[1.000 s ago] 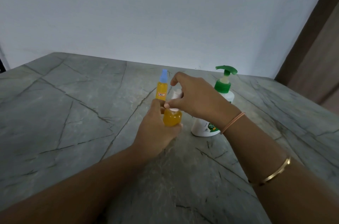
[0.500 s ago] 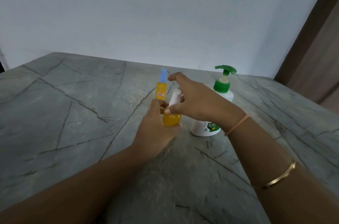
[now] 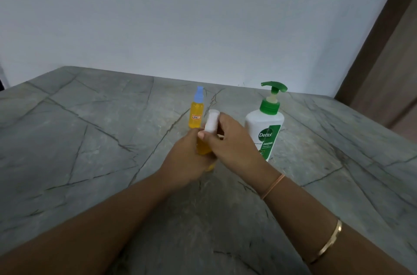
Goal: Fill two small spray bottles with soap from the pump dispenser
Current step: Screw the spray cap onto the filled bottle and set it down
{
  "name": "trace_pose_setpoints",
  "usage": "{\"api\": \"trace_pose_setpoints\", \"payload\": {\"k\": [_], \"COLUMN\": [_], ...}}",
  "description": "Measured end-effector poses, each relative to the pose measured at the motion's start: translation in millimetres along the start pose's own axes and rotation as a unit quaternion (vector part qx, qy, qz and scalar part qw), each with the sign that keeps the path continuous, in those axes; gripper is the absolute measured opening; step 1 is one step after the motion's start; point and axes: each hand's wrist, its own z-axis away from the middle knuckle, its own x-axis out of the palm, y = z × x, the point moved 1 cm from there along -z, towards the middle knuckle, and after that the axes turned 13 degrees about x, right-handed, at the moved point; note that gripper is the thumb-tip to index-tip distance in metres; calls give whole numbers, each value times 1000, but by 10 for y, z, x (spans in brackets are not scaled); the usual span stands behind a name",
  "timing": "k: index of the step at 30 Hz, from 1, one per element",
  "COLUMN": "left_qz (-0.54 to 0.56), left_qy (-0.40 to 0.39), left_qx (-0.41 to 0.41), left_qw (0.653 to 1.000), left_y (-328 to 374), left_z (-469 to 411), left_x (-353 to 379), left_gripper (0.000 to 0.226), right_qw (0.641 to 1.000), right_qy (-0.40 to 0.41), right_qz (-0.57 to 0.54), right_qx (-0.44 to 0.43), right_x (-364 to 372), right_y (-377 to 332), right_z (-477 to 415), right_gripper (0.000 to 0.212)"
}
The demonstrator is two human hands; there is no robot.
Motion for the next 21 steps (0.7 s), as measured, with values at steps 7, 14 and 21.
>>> {"api": "trace_pose_setpoints", "payload": {"k": [7, 14, 21], "left_qz": [-42, 4, -14], "left_qy": [-2, -32, -23], "left_qx": [3, -13, -3], "left_qw": [999, 999, 1000], "left_y": [-49, -54, -48], "left_z": [-28, -66, -60], "left_x": [-10, -29, -12], "left_gripper": [24, 39, 39], "right_qw": [993, 997, 995], "right_qy": [115, -14, 69], "right_qz": [24, -80, -77], "right_qx": [-10, 11, 12], "right_x": [71, -19, 108], "right_y": [90, 117, 182], "right_z": [7, -25, -95], "right_gripper": [13, 21, 27]}}
